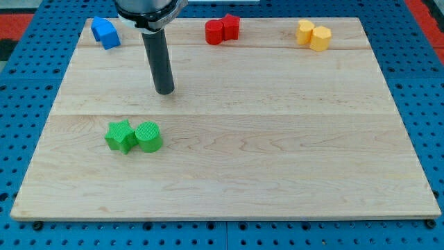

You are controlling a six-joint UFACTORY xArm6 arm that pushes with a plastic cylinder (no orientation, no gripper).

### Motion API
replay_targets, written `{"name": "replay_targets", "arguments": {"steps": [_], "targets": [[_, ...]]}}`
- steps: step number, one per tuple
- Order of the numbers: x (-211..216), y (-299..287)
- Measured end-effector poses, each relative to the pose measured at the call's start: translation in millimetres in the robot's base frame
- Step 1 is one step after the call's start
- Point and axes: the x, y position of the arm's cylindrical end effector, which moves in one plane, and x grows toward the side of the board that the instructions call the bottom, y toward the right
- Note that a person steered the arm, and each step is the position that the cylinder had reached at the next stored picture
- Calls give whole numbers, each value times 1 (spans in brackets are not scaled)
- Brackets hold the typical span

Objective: Move the green blocks towards the bottom center

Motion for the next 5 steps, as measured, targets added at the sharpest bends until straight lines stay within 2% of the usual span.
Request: {"name": "replay_targets", "arguments": {"steps": [3,4,5], "targets": [[17,-5],[5,-54],[21,-109]]}}
